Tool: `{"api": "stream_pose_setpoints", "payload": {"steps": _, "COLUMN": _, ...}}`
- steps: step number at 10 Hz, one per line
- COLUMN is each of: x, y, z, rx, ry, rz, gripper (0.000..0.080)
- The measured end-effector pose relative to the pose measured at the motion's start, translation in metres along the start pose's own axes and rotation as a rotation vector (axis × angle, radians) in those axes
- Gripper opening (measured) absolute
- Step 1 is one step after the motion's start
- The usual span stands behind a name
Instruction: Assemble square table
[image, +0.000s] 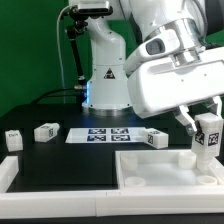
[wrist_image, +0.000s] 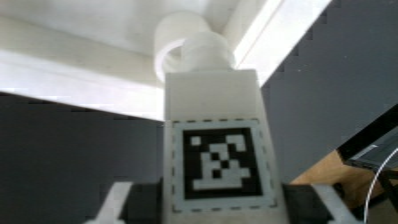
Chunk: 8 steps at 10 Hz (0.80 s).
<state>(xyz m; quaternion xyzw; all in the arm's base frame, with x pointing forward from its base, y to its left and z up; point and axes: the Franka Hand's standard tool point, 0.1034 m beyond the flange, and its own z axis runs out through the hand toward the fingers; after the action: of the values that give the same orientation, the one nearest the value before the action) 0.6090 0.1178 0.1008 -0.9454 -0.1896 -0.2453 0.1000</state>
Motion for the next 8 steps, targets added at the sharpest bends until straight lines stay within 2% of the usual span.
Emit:
{"api": "stream_pose_setpoints", "payload": {"steps": 4, "x": 0.0, "y": 0.005, "z": 0.008, "rx": 0.002, "ry": 0.003, "rz": 0.016, "gripper": 0.0291}}
{"api": "stream_pose_setpoints", "payload": {"steps": 8, "x": 0.009, "y": 0.011, "z": 0.015, "rx": -0.002, "ry": 0.027, "rz": 0.032, "gripper": 0.0291}}
